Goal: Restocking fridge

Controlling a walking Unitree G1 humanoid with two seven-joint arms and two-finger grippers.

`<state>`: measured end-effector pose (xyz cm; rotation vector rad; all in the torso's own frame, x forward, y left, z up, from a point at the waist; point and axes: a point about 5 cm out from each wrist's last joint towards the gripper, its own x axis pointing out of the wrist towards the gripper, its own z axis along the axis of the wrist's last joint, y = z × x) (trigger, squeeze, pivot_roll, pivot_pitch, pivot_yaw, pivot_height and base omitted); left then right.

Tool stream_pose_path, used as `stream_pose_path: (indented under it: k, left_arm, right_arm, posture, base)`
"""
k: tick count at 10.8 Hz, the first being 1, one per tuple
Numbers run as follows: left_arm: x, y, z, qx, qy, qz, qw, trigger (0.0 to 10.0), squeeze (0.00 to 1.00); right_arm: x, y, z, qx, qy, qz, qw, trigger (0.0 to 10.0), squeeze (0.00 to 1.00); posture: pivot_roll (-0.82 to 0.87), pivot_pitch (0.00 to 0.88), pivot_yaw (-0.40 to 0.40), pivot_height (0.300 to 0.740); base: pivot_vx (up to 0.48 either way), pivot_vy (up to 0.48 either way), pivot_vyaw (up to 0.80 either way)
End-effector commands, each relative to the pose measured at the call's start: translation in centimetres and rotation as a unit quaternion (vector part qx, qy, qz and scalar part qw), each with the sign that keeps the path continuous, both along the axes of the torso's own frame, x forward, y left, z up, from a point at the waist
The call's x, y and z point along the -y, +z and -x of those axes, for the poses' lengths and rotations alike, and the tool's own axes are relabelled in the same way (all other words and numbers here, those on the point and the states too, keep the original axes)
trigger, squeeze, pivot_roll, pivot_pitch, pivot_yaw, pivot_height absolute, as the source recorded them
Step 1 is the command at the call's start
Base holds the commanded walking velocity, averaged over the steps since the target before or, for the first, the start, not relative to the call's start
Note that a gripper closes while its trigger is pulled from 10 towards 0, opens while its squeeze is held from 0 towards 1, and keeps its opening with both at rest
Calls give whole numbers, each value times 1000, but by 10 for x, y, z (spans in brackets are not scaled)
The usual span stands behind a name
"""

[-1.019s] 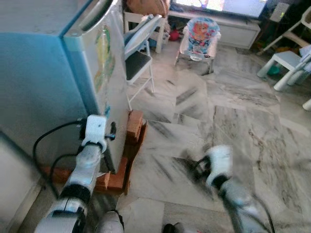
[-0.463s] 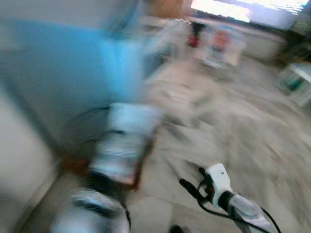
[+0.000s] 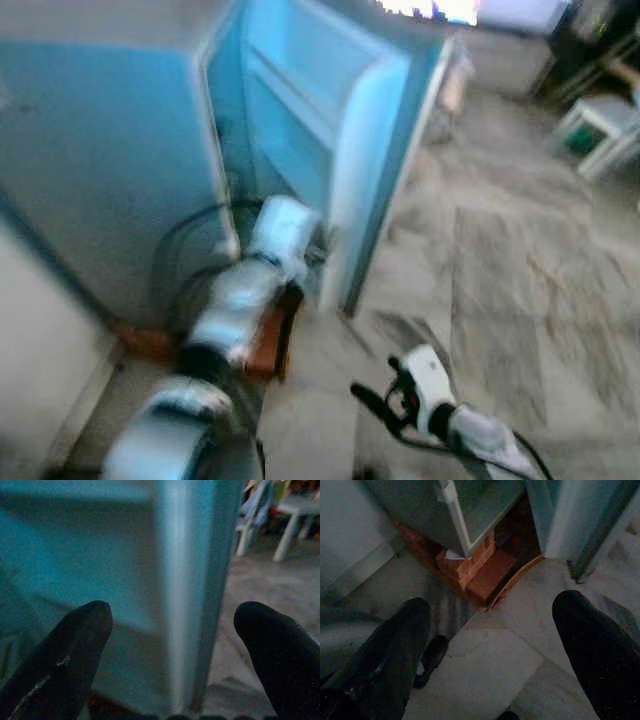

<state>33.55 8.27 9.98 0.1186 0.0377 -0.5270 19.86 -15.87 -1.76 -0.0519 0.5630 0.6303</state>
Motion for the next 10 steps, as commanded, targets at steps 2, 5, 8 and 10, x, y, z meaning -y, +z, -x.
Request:
stream_pose_path:
  k: [2, 5, 8, 10]
  left_arm:
    - [-41, -30, 22, -21, 56, -17, 998, 10000, 0]
    - [-70, -45, 48, -33, 115, -12, 993, 10000, 0]
    - [-72, -48, 59, -35, 122, -15, 992, 10000, 0]
    - [-73, -47, 59, -36, 124, -15, 991, 10000, 0]
  right_arm:
    - [9, 0, -6, 13, -8, 12, 1000, 10000, 0]
    - [20, 6, -14, 41, -32, 22, 998, 10000, 0]
    - [17, 11, -19, 53, -23, 23, 998, 10000, 0]
    - [13, 14, -21, 58, -23, 18, 998, 10000, 0]
  posture:
    - [89, 57, -57, 740]
    - [100, 59, -68, 740]
    - [109, 55, -74, 740]
    - [107, 55, -72, 740]
  base:
    - [0, 0, 0]
    - [115, 0, -225]
    - [386, -176, -800]
    - [390, -277, -713]
